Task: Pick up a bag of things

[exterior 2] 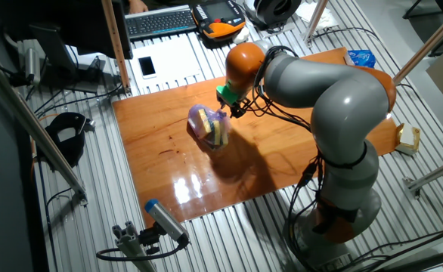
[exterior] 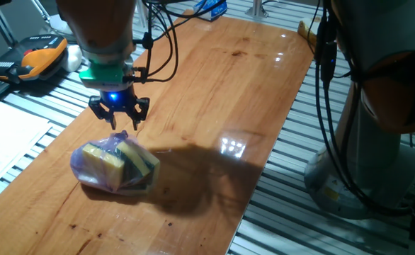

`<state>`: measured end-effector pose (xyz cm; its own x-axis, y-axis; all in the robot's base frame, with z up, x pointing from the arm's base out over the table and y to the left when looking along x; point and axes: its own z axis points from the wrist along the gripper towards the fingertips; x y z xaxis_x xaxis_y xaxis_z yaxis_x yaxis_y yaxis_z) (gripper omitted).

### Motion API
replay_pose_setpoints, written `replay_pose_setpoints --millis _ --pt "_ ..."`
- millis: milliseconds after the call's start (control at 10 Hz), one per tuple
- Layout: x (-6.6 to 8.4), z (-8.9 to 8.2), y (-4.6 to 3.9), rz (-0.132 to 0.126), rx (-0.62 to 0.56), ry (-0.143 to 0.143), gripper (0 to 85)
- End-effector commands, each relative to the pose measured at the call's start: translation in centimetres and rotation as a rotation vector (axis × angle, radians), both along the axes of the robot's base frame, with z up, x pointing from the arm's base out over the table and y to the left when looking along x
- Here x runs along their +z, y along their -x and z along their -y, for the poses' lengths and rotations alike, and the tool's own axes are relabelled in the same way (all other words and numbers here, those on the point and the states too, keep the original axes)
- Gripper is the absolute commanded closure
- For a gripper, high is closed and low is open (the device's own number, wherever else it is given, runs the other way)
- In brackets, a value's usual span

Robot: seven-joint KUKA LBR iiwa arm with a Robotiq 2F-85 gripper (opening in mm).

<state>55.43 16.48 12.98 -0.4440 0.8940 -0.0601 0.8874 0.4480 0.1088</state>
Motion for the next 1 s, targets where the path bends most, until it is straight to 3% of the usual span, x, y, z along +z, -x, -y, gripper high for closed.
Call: replay_pose_setpoints --millis 0,900 --pt "-0.1 0.0 -0.08 0.0 0.0 0.001 34.0" --pt "-1.4 -1.3 -0.58 0.003 -0.011 0.006 34.0"
